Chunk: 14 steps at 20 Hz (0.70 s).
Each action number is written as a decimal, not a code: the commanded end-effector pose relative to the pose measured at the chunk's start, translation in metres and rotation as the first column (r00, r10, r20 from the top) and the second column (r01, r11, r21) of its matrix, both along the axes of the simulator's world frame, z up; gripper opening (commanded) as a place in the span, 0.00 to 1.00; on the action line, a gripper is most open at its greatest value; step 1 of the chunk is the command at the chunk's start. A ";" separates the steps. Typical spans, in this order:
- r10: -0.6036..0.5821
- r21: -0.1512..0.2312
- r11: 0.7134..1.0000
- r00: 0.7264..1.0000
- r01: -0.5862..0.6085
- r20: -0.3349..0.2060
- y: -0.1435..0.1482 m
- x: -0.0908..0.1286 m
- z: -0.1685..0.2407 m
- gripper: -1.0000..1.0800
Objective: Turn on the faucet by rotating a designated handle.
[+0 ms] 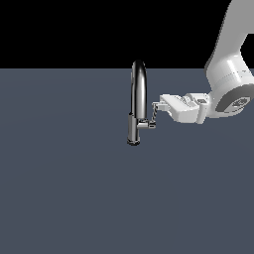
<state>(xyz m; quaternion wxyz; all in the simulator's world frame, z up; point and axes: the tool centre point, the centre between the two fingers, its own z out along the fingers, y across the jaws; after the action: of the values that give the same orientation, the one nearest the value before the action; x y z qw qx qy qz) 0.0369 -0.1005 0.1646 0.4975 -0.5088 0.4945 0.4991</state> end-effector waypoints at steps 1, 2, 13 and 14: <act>0.011 0.007 1.000 1.000 -0.011 -0.001 0.004 -0.008 0.003 0.00; 0.011 0.007 1.000 1.000 -0.011 -0.001 0.004 -0.011 0.003 0.00; 0.005 0.003 1.000 1.000 -0.005 0.000 0.000 -0.037 -0.016 0.00; 0.006 0.004 1.000 1.000 -0.006 0.000 0.001 -0.040 -0.019 0.00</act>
<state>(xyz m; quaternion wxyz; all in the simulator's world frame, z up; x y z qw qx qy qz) 0.0076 -0.1034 0.1559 0.5013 -0.5138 0.4922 0.4924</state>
